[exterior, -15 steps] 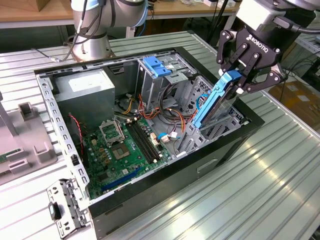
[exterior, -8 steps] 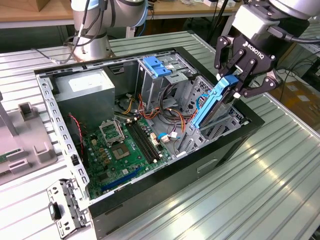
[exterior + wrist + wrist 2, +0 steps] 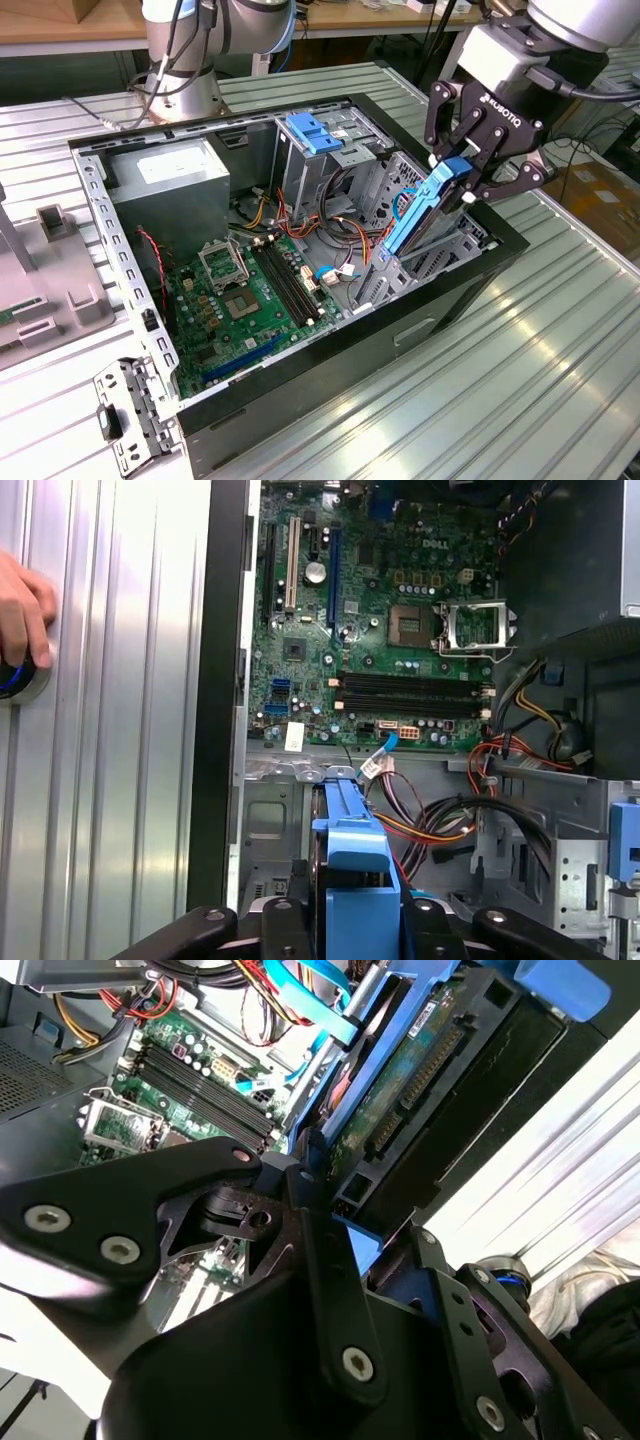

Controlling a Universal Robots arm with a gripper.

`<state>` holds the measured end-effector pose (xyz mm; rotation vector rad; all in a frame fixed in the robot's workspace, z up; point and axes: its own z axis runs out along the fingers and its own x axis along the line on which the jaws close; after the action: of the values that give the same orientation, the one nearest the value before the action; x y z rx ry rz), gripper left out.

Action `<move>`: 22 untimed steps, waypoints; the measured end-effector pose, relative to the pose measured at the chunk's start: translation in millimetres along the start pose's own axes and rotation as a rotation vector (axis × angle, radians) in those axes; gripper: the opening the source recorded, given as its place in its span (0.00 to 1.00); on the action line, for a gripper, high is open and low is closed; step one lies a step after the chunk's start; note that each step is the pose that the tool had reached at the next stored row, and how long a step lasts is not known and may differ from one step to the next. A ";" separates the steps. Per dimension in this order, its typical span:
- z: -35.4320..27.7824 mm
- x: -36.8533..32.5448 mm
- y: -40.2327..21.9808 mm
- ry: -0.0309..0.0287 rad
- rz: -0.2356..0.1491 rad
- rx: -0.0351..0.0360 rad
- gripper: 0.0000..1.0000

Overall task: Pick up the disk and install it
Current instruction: 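Insert the disk into the insertion slot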

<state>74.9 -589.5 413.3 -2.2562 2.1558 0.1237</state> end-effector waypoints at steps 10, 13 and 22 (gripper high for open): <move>1.3 0.1 0.0 0.0000 0.000 0.0000 0.37; 1.4 0.1 -0.1 0.0000 0.000 0.0000 0.38; 1.5 0.1 -0.1 0.0000 0.000 0.0000 0.42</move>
<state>74.9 -589.5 411.8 -2.2562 2.1558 0.1237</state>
